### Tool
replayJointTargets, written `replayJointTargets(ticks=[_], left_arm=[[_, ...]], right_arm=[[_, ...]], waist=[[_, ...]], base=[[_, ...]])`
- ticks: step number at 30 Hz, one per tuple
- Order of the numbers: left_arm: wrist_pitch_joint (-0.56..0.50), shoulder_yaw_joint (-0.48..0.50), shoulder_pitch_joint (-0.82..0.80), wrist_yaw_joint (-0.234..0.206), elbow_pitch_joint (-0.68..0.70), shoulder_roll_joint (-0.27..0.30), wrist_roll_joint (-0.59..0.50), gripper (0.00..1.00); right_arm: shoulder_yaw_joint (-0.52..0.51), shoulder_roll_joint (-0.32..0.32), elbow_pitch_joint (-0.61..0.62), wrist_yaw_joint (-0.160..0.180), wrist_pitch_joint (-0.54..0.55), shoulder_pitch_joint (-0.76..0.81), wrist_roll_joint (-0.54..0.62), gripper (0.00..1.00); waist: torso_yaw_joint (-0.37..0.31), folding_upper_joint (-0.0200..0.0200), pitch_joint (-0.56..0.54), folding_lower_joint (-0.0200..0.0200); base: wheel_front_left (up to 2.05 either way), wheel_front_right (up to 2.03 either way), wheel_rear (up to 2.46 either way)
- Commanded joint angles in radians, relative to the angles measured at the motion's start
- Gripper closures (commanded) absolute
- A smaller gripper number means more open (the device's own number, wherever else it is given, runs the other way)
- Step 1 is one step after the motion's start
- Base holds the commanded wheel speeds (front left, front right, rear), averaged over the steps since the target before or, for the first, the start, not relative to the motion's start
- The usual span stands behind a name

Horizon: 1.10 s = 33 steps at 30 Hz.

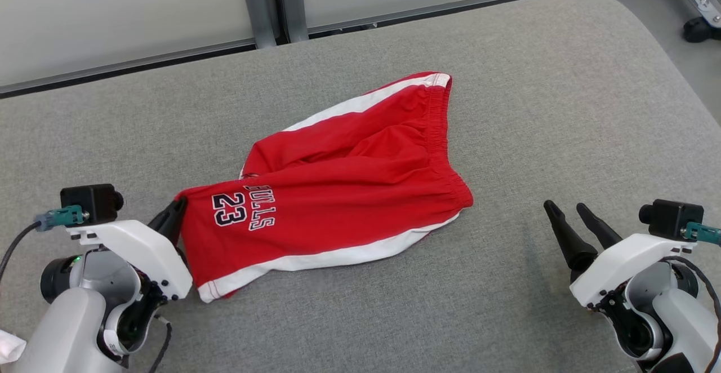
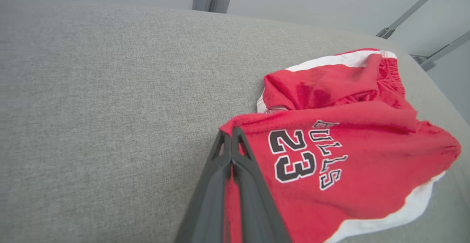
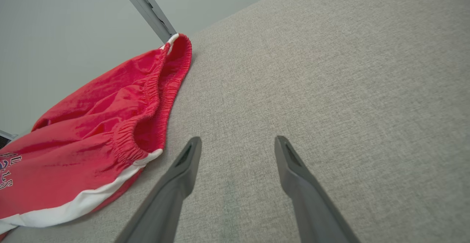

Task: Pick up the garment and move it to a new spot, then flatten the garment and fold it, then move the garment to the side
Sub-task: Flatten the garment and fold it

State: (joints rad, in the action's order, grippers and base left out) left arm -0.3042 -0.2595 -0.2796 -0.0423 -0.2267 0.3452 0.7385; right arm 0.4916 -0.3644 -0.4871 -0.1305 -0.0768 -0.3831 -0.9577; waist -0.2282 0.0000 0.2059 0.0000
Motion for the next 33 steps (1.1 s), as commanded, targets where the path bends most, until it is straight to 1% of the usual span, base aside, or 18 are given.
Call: replayJointTargets(ticks=[1,2,3,4,5,6,7,9,11,13,16,18,21,24,25,26,29,33], left_arm=[[0.022,0.008,-0.033,0.017,-0.037,0.012,-0.005,1.00],[0.035,0.007,-0.044,0.027,-0.062,0.008,-0.007,1.00],[0.035,-0.002,-0.051,0.039,-0.090,0.006,-0.008,0.82],[0.039,-0.009,-0.058,0.049,-0.113,0.005,-0.012,0.18],[0.054,-0.010,-0.070,0.054,-0.133,0.002,-0.017,0.00],[0.067,-0.015,-0.078,0.060,-0.150,0.002,-0.026,0.00],[0.113,-0.026,-0.082,0.078,-0.161,-0.007,-0.038,0.00],[0.146,-0.043,-0.060,0.096,-0.164,-0.008,-0.057,0.00],[0.190,-0.053,-0.042,0.092,-0.147,0.003,-0.088,0.00],[0.234,-0.056,-0.021,0.083,-0.119,0.000,-0.106,0.00],[0.301,-0.051,0.013,0.055,-0.052,0.004,-0.138,0.00],[0.357,-0.045,0.035,0.042,-0.002,0.012,-0.165,0.00],[0.443,-0.036,0.071,0.017,0.059,0.018,-0.204,0.00],[0.504,-0.033,0.109,-0.011,0.098,0.020,-0.238,0.00],[0.519,-0.023,0.118,-0.023,0.108,0.016,-0.243,0.00],[0.519,-0.023,0.118,-0.023,0.108,0.016,-0.243,0.00],[0.552,-0.004,0.159,-0.063,0.136,0.007,-0.279,0.00],[0.568,0.030,0.217,-0.101,0.173,-0.014,-0.316,0.00]], right_arm=[[-0.012,0.001,0.009,-0.001,0.008,0.009,0.012,0.00],[-0.016,0.003,0.012,-0.001,0.014,0.010,0.016,0.00],[-0.020,0.005,0.014,-0.001,0.015,0.012,0.021,0.00],[-0.023,0.007,0.018,-0.001,0.022,0.013,0.027,0.00],[-0.027,0.010,0.021,-0.001,0.026,0.017,0.033,0.00],[-0.029,0.013,0.025,-0.001,0.028,0.020,0.040,0.00],[-0.035,0.018,0.036,-0.001,0.030,0.028,0.053,0.00],[-0.039,0.021,0.046,-0.001,0.032,0.041,0.063,0.00],[-0.045,0.021,0.062,-0.001,0.025,0.053,0.073,0.00],[-0.054,0.017,0.077,-0.001,0.021,0.064,0.084,0.00],[-0.075,0.009,0.106,-0.001,-0.003,0.079,0.114,0.00],[-0.097,0.000,0.123,-0.001,-0.038,0.081,0.163,0.00],[-0.121,0.014,0.153,-0.001,-0.088,0.095,0.220,0.00],[-0.138,0.017,0.179,-0.001,-0.128,0.121,0.274,0.00],[-0.148,0.019,0.187,-0.001,-0.140,0.129,0.289,0.00],[-0.148,0.019,0.187,-0.001,-0.140,0.129,0.289,0.00],[-0.174,0.033,0.217,-0.001,-0.167,0.154,0.332,0.00],[-0.224,0.059,0.252,-0.001,-0.183,0.198,0.392,0.00]], waist=[[-0.001,0.0000,0.007,0.0000],[-0.001,0.0000,0.010,0.0000],[-0.001,0.0000,0.011,0.0000],[0.001,0.0000,0.011,0.0000],[0.003,0.0000,0.010,0.0000],[0.007,0.0000,0.007,0.0000],[0.016,0.0000,-0.002,0.0000],[0.027,0.0000,-0.017,0.0000],[0.040,0.0000,-0.032,0.0000],[0.055,0.0000,-0.048,0.0000],[0.077,0.0000,-0.070,0.0000],[0.090,0.0000,-0.083,0.0000],[0.106,0.0000,-0.104,0.0000],[0.123,0.0000,-0.136,0.0000],[0.128,0.0000,-0.145,0.0000],[0.128,0.0000,-0.145,0.0000],[0.137,0.0000,-0.170,0.0000],[0.143,0.0000,-0.192,0.0000]], base=[[0.00,0.00,0.00],[0.00,0.00,0.00],[0.00,0.00,0.00],[0.00,0.00,0.00],[0.00,0.00,0.00],[0.00,0.00,0.00],[0.00,0.00,0.00],[0.00,0.00,0.00],[0.00,0.00,0.00],[0.00,0.00,0.00],[0.00,0.00,0.00],[0.00,0.00,0.00],[0.00,0.00,0.00],[0.00,0.00,0.00],[0.00,0.00,0.00],[0.00,0.00,0.00],[0.00,0.00,0.00],[0.00,0.00,0.00]])
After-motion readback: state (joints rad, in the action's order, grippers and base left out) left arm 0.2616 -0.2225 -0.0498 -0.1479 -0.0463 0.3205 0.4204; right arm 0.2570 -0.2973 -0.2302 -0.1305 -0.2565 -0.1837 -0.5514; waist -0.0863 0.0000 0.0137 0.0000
